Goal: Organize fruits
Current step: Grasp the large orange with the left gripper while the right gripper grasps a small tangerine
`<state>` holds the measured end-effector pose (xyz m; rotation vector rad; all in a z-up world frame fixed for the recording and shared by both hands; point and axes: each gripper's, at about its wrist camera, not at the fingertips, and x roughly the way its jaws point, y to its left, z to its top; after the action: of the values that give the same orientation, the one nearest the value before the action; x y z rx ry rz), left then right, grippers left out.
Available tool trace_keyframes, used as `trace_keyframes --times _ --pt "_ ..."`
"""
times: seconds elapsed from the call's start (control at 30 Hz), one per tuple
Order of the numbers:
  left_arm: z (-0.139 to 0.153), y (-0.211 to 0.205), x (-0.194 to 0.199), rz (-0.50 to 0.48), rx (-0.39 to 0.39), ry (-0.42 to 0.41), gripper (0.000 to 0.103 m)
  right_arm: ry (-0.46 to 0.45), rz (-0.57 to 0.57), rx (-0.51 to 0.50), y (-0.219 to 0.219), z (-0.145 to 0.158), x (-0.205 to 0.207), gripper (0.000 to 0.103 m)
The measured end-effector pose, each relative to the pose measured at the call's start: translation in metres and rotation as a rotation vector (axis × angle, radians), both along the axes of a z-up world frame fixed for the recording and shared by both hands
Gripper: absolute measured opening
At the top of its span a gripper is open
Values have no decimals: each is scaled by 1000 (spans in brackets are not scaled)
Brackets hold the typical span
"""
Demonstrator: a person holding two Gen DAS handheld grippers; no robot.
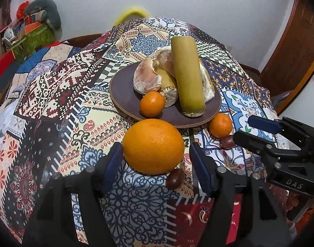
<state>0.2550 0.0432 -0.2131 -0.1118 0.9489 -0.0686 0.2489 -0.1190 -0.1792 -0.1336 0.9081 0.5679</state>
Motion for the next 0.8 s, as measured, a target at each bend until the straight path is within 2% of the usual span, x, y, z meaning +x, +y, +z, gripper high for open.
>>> trace_keyframes --times 0.17,0.37,0.43,0.47,0.57,0.8 --pt "-6 2 7 4 8 5 67 35 4 13 3 -10 7 49" --pt "-18 6 15 -3 -44 37 67 53 26 6 12 -18 13 49" --pt "-19 5 14 -8 -35 33 67 62 30 19 13 -20 14 47" --pt "-19 4 14 -11 -29 31 67 61 33 20 14 -20 13 42" --pt "-19 3 13 -17 -28 28 66 53 25 7 14 -21 14 35" --pt "-16 4 6 -18 -20 18 65 37 28 20 8 -14 10 34"
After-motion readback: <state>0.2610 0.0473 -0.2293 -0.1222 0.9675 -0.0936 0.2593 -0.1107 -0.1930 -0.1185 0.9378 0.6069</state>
